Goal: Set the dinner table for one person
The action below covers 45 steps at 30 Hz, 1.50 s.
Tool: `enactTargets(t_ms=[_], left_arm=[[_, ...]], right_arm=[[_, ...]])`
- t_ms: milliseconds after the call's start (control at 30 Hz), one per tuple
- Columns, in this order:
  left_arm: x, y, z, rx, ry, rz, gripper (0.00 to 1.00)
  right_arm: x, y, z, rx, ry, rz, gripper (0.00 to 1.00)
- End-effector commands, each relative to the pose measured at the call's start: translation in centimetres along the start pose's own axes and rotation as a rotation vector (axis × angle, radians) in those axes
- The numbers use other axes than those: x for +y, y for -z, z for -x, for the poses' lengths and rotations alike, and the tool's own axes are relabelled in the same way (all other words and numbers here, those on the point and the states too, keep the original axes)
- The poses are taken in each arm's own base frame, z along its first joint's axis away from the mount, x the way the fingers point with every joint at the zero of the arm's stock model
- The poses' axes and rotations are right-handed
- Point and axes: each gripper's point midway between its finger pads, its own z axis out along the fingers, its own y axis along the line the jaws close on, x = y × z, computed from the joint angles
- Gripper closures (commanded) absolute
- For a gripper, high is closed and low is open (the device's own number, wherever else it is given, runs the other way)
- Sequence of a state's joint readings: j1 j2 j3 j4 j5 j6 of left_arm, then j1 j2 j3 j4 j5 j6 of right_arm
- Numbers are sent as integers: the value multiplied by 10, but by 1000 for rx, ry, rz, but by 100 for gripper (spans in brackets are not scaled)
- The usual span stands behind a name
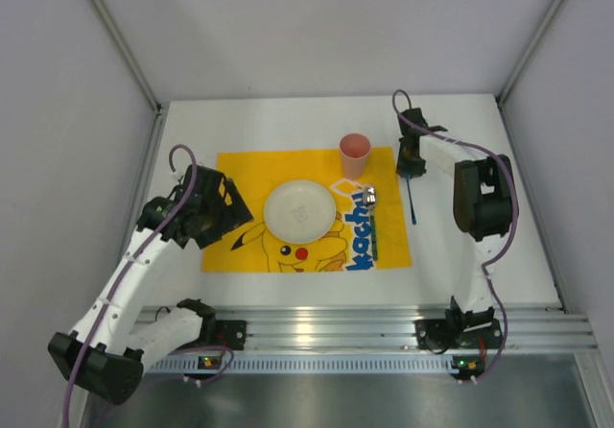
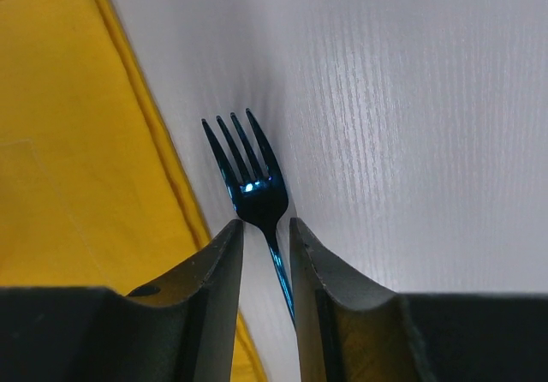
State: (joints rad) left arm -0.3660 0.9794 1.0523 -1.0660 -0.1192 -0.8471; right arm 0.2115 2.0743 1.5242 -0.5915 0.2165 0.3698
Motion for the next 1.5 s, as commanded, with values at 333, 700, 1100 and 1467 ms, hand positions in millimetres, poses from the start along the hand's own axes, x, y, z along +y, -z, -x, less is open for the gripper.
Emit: enactTargets(t_ms=[333, 700, 1100, 1467], left_arm=[[-23, -4, 18, -22, -58, -55, 6], [-40, -1, 25, -30, -146, -73, 5], [-191, 24, -8, -27, -328, -574, 7], [-310, 68, -102, 14, -481, -897, 6]], right_arm=[[-14, 0, -43, 76, -18, -4, 88], [-21, 42, 1, -63, -26, -36, 100], [-10, 204, 31, -283, -67, 147, 100], [54, 333, -27, -252, -126, 678, 100]])
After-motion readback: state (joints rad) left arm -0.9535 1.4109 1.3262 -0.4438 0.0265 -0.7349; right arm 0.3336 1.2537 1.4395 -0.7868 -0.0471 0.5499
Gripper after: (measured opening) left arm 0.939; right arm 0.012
